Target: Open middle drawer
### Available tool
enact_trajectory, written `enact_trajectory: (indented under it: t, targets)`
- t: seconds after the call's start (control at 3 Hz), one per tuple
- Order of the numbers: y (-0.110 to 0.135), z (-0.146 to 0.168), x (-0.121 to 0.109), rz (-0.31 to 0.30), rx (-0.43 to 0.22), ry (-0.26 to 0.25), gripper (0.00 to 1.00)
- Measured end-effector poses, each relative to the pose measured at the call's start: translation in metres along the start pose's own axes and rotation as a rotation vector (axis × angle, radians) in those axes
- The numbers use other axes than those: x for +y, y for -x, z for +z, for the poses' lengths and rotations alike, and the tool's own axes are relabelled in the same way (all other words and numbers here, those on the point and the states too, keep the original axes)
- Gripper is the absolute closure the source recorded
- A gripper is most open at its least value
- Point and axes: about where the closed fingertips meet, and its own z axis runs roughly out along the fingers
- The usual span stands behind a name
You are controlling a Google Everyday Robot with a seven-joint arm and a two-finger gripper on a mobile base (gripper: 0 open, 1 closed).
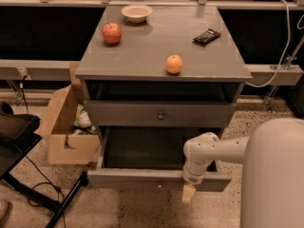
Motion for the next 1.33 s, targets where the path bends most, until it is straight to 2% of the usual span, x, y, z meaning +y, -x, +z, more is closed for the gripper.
enact_trajectory:
  t: [0.67, 1.0, 1.33]
  targets:
    - [0.0, -0.009, 0.001, 0.0, 0.0, 0.0, 0.72]
    - [0.0, -0.009, 0.002, -0.002, 0.002, 0.0, 1.0]
    - [-0.001, -0.01, 0.011, -0.012, 0.017, 0.003, 1.0]
